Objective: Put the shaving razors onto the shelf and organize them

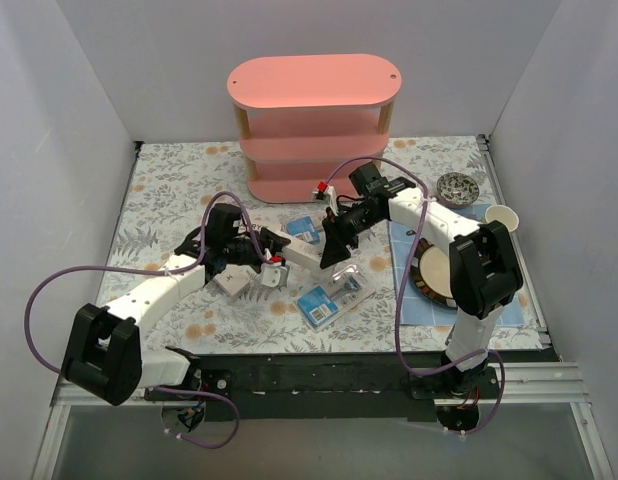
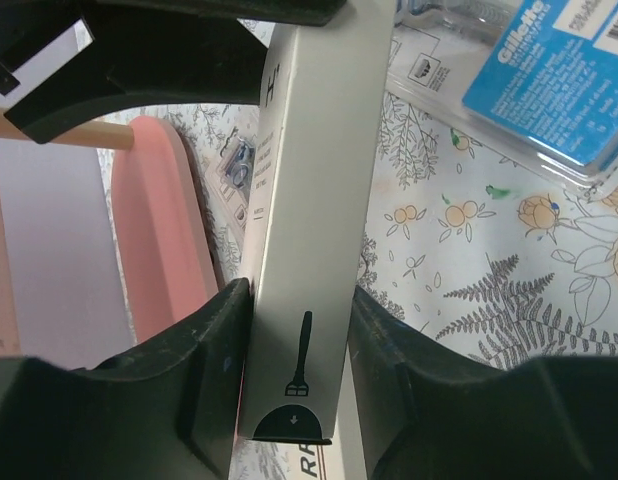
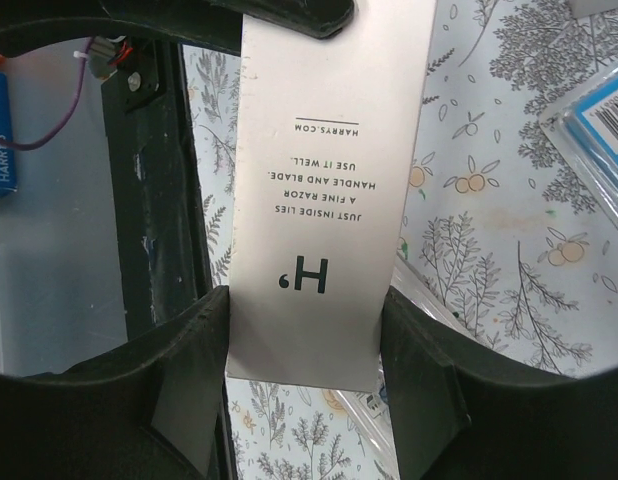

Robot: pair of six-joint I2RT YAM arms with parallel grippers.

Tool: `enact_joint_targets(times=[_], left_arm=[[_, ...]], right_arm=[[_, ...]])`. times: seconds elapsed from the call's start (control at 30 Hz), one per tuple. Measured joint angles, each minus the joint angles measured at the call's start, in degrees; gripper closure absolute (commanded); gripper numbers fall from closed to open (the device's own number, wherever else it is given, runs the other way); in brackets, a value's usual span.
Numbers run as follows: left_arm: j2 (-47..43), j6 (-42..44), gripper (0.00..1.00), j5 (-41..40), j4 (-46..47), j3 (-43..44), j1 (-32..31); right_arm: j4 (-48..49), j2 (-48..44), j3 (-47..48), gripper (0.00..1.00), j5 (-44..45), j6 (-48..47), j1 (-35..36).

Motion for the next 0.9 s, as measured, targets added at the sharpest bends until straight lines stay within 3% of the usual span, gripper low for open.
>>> enact_joint_targets(times=[0.17,0.33,0.53,0.9], left_arm=[[1.53,-2.16,0.71,-0.31,-1.55,2.73,-0.42],[-1.25,-5.35,0.85,-0.94,2.05,-0.55,-0.55],[-6.29,-7.3,0.86,-2.21,7.61,-8.52,-0.46],[-9.16,-7.58,0.84,-2.23,18.03,-12.07,-0.46]], right_arm=[[-0.2,-1.99,0.15,0.34,2.01,0.55,-1.07],[1.16,-4.72,0.13,0.33,2.99,1.42,-2.6],[3.61,-6.19,-1.14,0.3,3.34,3.21,-5.09],[5.55,-4.79,-1.46,0.24,0.11,5.84,-4.96]])
